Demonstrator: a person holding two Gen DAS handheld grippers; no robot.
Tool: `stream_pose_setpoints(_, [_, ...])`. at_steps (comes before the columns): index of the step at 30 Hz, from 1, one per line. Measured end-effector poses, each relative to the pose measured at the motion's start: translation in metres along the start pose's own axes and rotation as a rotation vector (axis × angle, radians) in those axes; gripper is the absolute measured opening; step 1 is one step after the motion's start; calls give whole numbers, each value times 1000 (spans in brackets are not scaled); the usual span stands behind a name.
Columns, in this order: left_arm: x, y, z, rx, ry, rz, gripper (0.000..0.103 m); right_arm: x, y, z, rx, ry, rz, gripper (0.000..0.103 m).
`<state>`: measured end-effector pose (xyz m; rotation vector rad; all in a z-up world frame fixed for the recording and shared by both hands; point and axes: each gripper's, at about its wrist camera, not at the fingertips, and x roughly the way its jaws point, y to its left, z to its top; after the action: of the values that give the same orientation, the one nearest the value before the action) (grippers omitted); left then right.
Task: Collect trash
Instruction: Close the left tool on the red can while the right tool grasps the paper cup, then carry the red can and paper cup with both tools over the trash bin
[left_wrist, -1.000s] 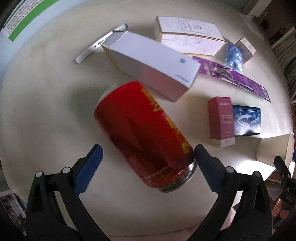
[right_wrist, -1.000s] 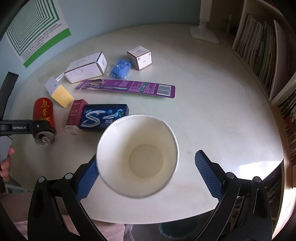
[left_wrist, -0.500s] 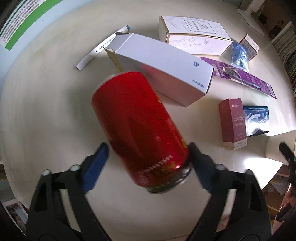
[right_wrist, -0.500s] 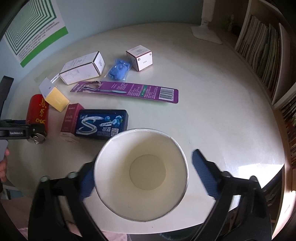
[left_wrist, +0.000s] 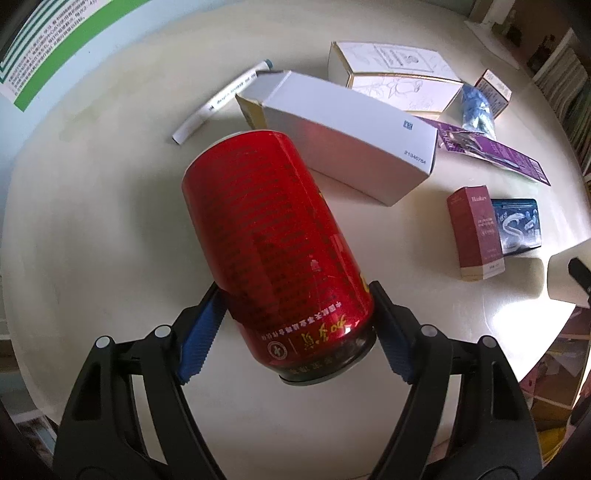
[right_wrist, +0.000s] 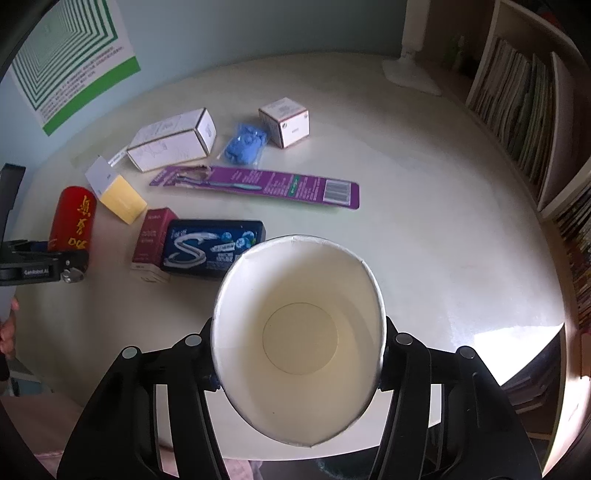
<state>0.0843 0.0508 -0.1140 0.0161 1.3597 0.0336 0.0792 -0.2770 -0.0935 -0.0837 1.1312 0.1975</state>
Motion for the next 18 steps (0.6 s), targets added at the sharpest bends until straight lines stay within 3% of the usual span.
stream_pose_setpoints(12, [-32,-22,-23,114,-86,26,74,-28,3,-12,24,-48,-23,56])
stream_pose_setpoints(15, [-27,-35,-15,146,-96,25,74,-33,2,-20,42,-54,-28,56])
stream_pose_setpoints(18, [-46,-35,-11,179,-93,18,74,-39,-1,-30,70,-58,-37,56])
